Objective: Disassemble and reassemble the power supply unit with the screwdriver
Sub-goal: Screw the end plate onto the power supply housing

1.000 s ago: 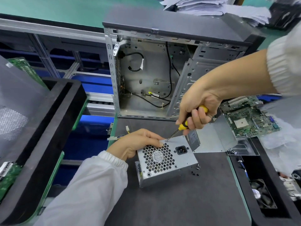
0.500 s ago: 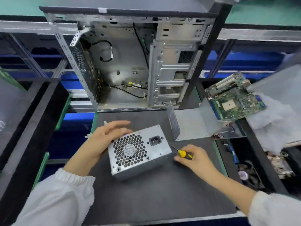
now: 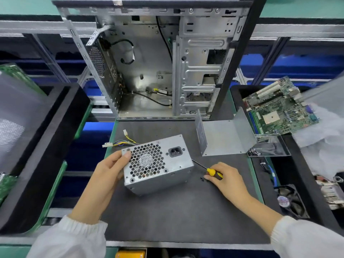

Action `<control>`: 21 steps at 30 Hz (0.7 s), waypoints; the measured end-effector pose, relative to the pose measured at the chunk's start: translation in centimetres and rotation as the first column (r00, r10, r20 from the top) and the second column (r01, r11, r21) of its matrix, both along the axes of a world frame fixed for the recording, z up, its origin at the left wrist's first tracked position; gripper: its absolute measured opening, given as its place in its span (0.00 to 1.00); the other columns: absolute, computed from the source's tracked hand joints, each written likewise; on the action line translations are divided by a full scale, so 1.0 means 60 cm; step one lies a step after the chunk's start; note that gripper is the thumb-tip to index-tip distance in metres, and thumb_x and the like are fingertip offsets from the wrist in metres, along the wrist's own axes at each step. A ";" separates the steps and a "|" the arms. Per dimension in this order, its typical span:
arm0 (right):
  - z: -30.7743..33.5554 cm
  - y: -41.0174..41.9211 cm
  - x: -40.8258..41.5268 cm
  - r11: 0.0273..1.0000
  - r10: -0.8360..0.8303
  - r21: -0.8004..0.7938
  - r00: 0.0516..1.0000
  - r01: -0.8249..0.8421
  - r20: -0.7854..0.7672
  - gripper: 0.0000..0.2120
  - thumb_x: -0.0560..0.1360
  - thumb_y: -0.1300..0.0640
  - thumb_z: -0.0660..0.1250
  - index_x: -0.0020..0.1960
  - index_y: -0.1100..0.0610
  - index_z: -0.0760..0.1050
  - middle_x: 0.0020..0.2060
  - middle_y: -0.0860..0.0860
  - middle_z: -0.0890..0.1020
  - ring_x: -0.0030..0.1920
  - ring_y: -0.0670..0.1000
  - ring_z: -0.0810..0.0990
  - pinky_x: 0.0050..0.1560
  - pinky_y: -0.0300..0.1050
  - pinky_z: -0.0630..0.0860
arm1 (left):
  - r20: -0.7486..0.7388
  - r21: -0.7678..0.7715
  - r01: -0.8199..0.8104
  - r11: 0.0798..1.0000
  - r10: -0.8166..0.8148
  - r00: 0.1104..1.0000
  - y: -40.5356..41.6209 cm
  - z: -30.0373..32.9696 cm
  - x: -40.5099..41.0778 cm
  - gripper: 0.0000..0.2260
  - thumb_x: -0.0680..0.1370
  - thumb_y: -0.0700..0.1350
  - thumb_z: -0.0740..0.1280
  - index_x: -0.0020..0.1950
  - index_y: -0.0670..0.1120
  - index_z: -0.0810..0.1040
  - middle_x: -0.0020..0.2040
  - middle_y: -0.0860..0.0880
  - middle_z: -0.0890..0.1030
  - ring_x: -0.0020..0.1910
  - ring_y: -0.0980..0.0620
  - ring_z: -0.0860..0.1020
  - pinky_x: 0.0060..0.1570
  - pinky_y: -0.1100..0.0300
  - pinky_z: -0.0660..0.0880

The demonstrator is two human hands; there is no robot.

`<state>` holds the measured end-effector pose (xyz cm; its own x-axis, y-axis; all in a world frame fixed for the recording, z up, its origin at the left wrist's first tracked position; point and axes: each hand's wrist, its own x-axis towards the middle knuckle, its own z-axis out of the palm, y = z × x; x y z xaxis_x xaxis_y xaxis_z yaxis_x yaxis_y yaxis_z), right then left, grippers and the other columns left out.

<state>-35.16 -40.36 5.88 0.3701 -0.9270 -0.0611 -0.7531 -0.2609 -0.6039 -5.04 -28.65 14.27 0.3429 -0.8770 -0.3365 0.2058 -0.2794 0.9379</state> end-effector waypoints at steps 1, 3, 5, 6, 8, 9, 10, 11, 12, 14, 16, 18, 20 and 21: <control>0.002 0.000 -0.001 0.999 0.038 -0.015 0.999 -0.039 -0.020 0.05 0.71 0.51 0.73 0.40 0.49 0.77 0.36 0.45 0.76 0.37 0.47 0.74 0.33 0.40 0.67 | 0.010 -0.002 -0.009 1.000 0.009 1.000 0.003 0.000 -0.003 0.15 0.74 0.52 0.68 0.57 0.49 0.83 0.54 0.46 0.85 0.53 0.48 0.83 0.48 0.61 0.78; 0.010 -0.002 -0.004 0.997 0.074 -0.033 0.997 -0.074 -0.025 0.06 0.72 0.53 0.72 0.40 0.51 0.76 0.35 0.45 0.76 0.36 0.48 0.74 0.33 0.41 0.67 | 0.029 0.003 -0.016 1.000 0.016 0.999 0.006 0.002 -0.007 0.15 0.74 0.52 0.68 0.58 0.48 0.83 0.55 0.46 0.85 0.55 0.46 0.82 0.55 0.55 0.76; 0.030 0.000 -0.004 1.000 0.015 0.002 0.996 -0.015 0.089 0.08 0.73 0.55 0.72 0.37 0.53 0.75 0.30 0.45 0.75 0.31 0.47 0.72 0.33 0.42 0.68 | 0.019 0.010 -0.032 0.999 0.032 0.999 0.010 0.009 -0.013 0.16 0.73 0.52 0.69 0.58 0.47 0.82 0.54 0.45 0.85 0.57 0.43 0.81 0.60 0.49 0.74; 0.045 0.001 -0.003 0.998 -0.048 0.047 0.983 0.040 0.177 0.10 0.73 0.55 0.71 0.36 0.53 0.74 0.28 0.46 0.74 0.27 0.46 0.71 0.31 0.40 0.68 | 0.026 0.015 -0.052 0.999 0.052 0.998 0.011 0.011 -0.016 0.16 0.73 0.52 0.69 0.57 0.46 0.82 0.54 0.45 0.85 0.56 0.42 0.81 0.60 0.49 0.75; 0.087 0.005 0.002 0.988 -0.143 0.102 0.938 0.116 0.315 0.09 0.74 0.56 0.70 0.36 0.53 0.74 0.26 0.49 0.76 0.23 0.45 0.70 0.28 0.36 0.66 | 0.074 0.030 -0.121 0.992 0.119 0.990 0.015 0.009 -0.021 0.19 0.70 0.55 0.71 0.55 0.45 0.81 0.50 0.47 0.85 0.51 0.45 0.82 0.54 0.53 0.76; 0.112 0.009 0.008 0.989 -0.141 0.098 0.915 0.111 0.377 0.08 0.75 0.56 0.69 0.38 0.52 0.76 0.26 0.49 0.78 0.22 0.44 0.71 0.28 0.33 0.66 | 0.108 0.040 -0.163 0.986 0.158 0.982 0.018 0.007 -0.023 0.20 0.68 0.57 0.71 0.53 0.45 0.81 0.45 0.50 0.84 0.45 0.50 0.81 0.48 0.57 0.77; 0.140 0.015 0.018 0.993 -0.109 0.088 0.890 0.078 0.443 0.06 0.75 0.56 0.69 0.39 0.51 0.77 0.27 0.49 0.80 0.22 0.43 0.71 0.29 0.30 0.66 | 0.141 0.048 -0.187 0.981 0.178 0.974 0.022 0.006 -0.023 0.21 0.66 0.59 0.71 0.50 0.44 0.80 0.39 0.53 0.81 0.39 0.55 0.79 0.42 0.62 0.75; 0.168 0.022 0.032 0.997 -0.058 0.079 0.860 0.020 0.507 0.04 0.75 0.55 0.69 0.41 0.52 0.78 0.30 0.47 0.82 0.22 0.44 0.71 0.30 0.29 0.67 | 0.161 0.059 -0.181 0.982 0.170 0.972 0.027 0.005 -0.023 0.22 0.66 0.60 0.71 0.45 0.42 0.78 0.34 0.54 0.78 0.34 0.58 0.75 0.37 0.66 0.72; 0.193 0.030 0.050 0.996 0.003 0.069 0.828 -0.051 0.561 0.03 0.75 0.54 0.69 0.42 0.51 0.79 0.34 0.47 0.84 0.21 0.46 0.71 0.30 0.30 0.69 | 0.166 0.077 -0.152 0.985 0.138 0.976 0.030 0.004 -0.023 0.24 0.66 0.62 0.70 0.41 0.40 0.76 0.32 0.53 0.75 0.33 0.58 0.72 0.37 0.66 0.71; 0.222 0.045 0.089 0.982 0.122 0.043 0.783 -0.187 0.610 0.04 0.74 0.51 0.69 0.42 0.50 0.78 0.38 0.47 0.85 0.21 0.48 0.72 0.29 0.35 0.72 | 0.160 0.091 -0.107 0.990 0.091 0.983 0.036 0.003 -0.024 0.30 0.69 0.63 0.68 0.41 0.33 0.74 0.36 0.46 0.73 0.37 0.53 0.70 0.43 0.60 0.70; 0.224 0.058 0.126 0.968 0.208 -0.001 0.795 -0.252 0.570 0.05 0.72 0.50 0.69 0.40 0.50 0.79 0.37 0.46 0.82 0.25 0.47 0.73 0.30 0.38 0.72 | 0.141 0.060 -0.124 0.990 0.114 0.983 0.041 0.007 -0.029 0.32 0.71 0.61 0.68 0.45 0.28 0.73 0.39 0.44 0.74 0.39 0.50 0.70 0.47 0.54 0.68; 0.210 0.067 0.147 0.967 0.254 -0.098 0.831 -0.236 0.495 0.06 0.71 0.51 0.70 0.40 0.53 0.81 0.36 0.46 0.75 0.34 0.46 0.73 0.36 0.36 0.69 | 0.108 0.027 -0.134 0.991 0.130 0.986 0.041 0.013 -0.034 0.30 0.74 0.57 0.69 0.43 0.27 0.72 0.40 0.43 0.73 0.40 0.49 0.68 0.48 0.53 0.65; 0.195 0.071 0.154 0.958 0.276 -0.200 0.857 -0.207 0.434 0.06 0.71 0.51 0.71 0.41 0.54 0.82 0.37 0.45 0.72 0.37 0.47 0.72 0.36 0.35 0.67 | 0.086 -0.001 -0.142 0.990 0.141 0.986 0.041 0.017 -0.038 0.27 0.77 0.53 0.69 0.39 0.27 0.69 0.39 0.41 0.71 0.41 0.47 0.67 0.48 0.53 0.63; 0.189 0.072 0.155 0.948 0.291 -0.241 0.869 -0.206 0.401 0.06 0.71 0.51 0.72 0.41 0.54 0.82 0.37 0.44 0.72 0.37 0.47 0.72 0.35 0.37 0.67 | 0.076 -0.005 -0.148 0.989 0.148 0.986 0.040 0.019 -0.039 0.26 0.77 0.51 0.69 0.38 0.27 0.69 0.37 0.39 0.71 0.41 0.47 0.67 0.48 0.53 0.62</control>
<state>-25.86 -36.05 17.22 0.5402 -0.7792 0.3180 -0.3285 -0.5431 -0.7727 -7.39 -26.23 15.39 0.4936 -0.8145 -0.3050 0.1727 -0.2519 0.9522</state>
